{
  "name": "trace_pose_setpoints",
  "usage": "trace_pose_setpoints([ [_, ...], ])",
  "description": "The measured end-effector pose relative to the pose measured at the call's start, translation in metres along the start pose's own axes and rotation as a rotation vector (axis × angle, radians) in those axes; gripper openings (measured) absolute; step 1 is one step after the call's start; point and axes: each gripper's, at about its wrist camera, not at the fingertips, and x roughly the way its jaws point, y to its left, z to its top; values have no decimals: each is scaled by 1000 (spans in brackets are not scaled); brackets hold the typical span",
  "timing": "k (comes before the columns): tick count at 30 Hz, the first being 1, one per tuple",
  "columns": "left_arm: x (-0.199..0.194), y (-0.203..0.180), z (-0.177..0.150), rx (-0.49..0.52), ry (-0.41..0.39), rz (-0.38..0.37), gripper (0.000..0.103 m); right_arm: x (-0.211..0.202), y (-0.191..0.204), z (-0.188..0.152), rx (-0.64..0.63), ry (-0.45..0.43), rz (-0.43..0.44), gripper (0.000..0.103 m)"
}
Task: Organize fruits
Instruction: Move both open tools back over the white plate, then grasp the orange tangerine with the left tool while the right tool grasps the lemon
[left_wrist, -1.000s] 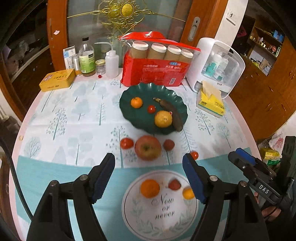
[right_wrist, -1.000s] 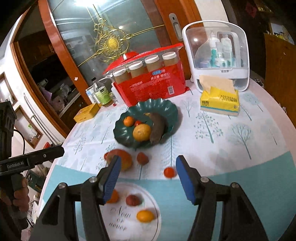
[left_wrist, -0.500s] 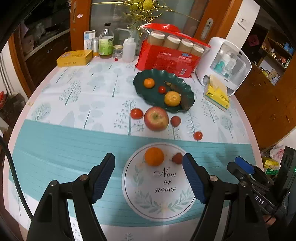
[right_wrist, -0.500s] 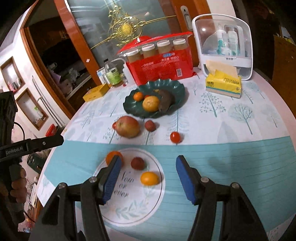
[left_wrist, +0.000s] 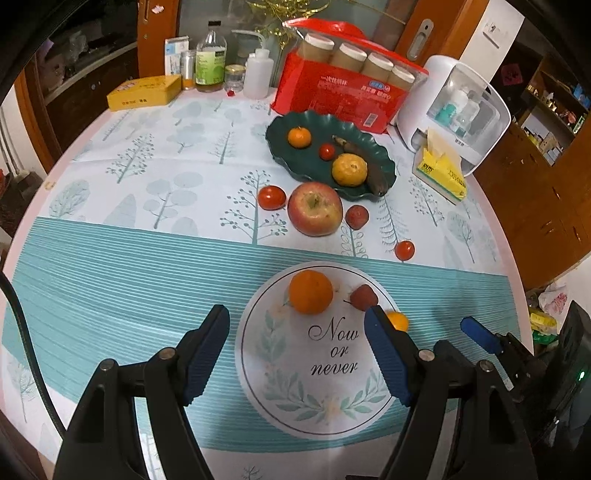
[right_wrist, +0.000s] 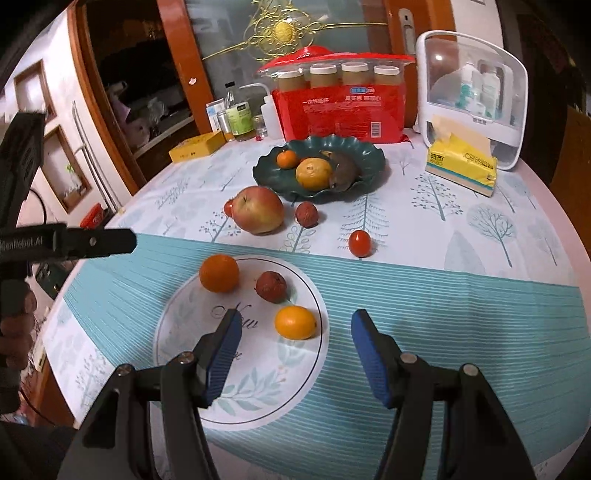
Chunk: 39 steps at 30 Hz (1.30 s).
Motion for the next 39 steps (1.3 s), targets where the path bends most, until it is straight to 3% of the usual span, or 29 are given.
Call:
trace_pose_setpoints([
  [12, 76, -1, 7, -34, 132, -33, 74, 36, 7, -11, -151, -10, -47, 62],
  [28, 117, -3, 11, -18, 153, 6, 74, 68, 15, -19, -233, 66, 9, 58],
  [39, 116, -9, 11, 26, 111, -16, 47, 72, 14, -18, -235, 69, 3, 38],
])
